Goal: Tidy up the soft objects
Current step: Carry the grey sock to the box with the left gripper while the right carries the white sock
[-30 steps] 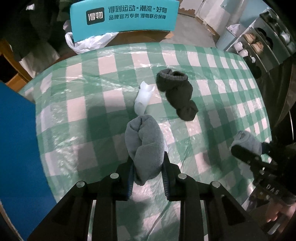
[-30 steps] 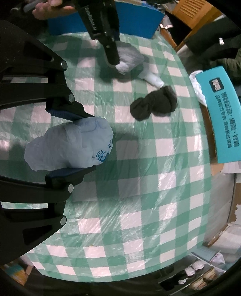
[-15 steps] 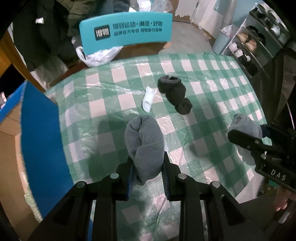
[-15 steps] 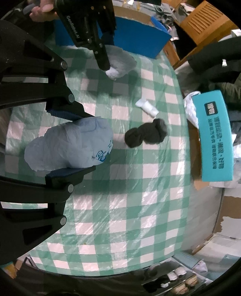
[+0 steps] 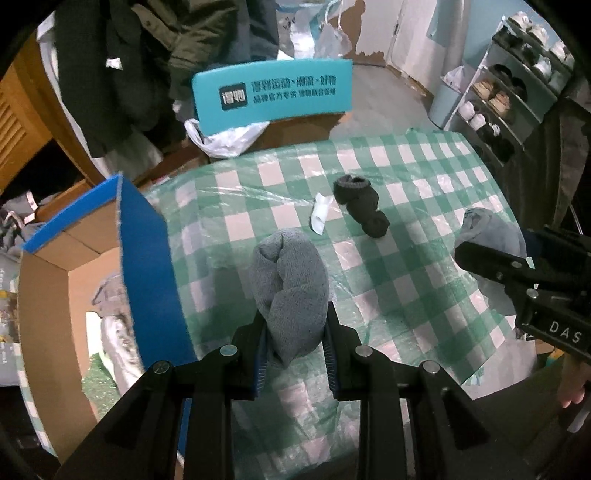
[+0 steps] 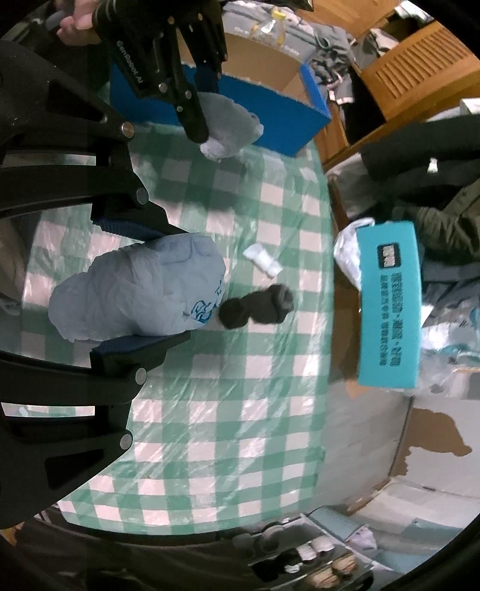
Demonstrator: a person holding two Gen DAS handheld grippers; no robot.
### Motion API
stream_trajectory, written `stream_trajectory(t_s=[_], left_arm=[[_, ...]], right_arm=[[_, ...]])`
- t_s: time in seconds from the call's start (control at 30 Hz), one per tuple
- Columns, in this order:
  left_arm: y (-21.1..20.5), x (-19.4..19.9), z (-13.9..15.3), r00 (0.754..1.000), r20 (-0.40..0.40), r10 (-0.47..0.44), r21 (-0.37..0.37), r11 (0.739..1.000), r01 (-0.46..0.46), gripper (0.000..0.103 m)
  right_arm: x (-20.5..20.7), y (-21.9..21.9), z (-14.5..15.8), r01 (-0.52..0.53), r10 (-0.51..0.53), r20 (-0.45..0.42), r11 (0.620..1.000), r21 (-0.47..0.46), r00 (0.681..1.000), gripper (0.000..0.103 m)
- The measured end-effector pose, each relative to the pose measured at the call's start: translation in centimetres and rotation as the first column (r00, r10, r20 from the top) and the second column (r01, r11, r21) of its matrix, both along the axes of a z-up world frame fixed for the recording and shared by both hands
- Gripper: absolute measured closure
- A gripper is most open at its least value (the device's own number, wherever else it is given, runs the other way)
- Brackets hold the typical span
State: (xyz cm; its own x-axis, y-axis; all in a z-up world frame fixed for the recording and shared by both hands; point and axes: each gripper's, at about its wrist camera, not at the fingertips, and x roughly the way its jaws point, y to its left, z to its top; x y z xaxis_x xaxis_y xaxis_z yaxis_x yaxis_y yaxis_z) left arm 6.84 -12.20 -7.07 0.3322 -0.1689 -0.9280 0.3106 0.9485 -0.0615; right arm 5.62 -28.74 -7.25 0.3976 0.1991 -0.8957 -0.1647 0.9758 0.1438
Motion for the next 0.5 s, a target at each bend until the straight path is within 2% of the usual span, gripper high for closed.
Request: stream_trajectory(t_s=[0.5], left_arm=[[4.0,-0.8,1.9,0.997,0.047,0.058,-0.002,0.998,-0.058,0.077]], right_arm=[[-0.3,4.0,2.9,-0.069,0.068,0.054,0.997,0.019,0.996,0.060]])
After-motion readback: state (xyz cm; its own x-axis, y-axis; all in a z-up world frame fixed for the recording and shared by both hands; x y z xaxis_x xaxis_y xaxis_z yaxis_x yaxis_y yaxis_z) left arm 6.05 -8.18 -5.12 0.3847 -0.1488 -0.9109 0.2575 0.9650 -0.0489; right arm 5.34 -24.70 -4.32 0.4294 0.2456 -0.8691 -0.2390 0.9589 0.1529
